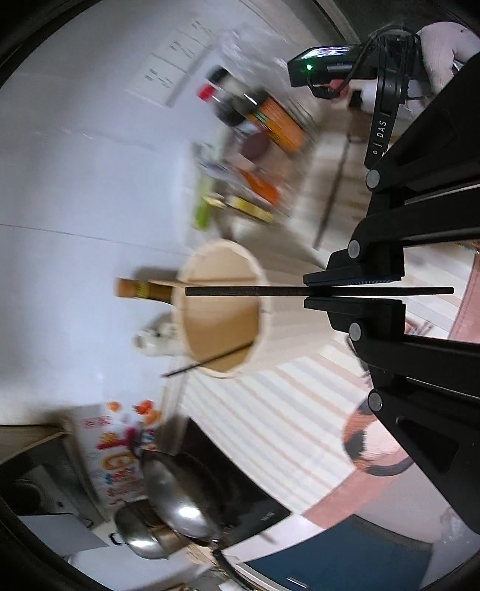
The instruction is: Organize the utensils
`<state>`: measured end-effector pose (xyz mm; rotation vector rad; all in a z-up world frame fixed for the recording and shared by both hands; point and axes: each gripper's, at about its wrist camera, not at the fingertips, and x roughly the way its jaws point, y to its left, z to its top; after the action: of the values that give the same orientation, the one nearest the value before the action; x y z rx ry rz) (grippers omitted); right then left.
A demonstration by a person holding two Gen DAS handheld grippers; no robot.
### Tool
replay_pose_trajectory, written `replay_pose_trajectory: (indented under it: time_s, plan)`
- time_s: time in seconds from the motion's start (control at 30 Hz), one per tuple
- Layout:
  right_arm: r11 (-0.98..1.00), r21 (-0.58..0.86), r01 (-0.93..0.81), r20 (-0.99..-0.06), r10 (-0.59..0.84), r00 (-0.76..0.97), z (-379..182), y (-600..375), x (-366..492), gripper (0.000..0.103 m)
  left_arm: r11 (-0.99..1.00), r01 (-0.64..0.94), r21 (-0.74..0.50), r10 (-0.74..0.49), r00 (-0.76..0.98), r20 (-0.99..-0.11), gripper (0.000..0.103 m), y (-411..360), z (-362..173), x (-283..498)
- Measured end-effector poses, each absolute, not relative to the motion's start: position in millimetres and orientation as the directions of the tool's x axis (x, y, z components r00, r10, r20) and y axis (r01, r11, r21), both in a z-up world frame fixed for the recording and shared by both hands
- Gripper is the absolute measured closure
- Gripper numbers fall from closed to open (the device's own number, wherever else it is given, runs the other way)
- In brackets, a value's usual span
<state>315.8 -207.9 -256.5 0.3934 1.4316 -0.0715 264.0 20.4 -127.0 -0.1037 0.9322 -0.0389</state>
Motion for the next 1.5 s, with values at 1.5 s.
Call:
replay_pose_trajectory:
  time_s: [1.5]
  plan:
    - [0.966,-0.11,0.236,-0.993,-0.119,0.022,-344.0,-167.3,295.9,0.096,0.995,0.006,-0.096,-0.085,0.519,-0.85,0.1,29.4,-182.8,269.6]
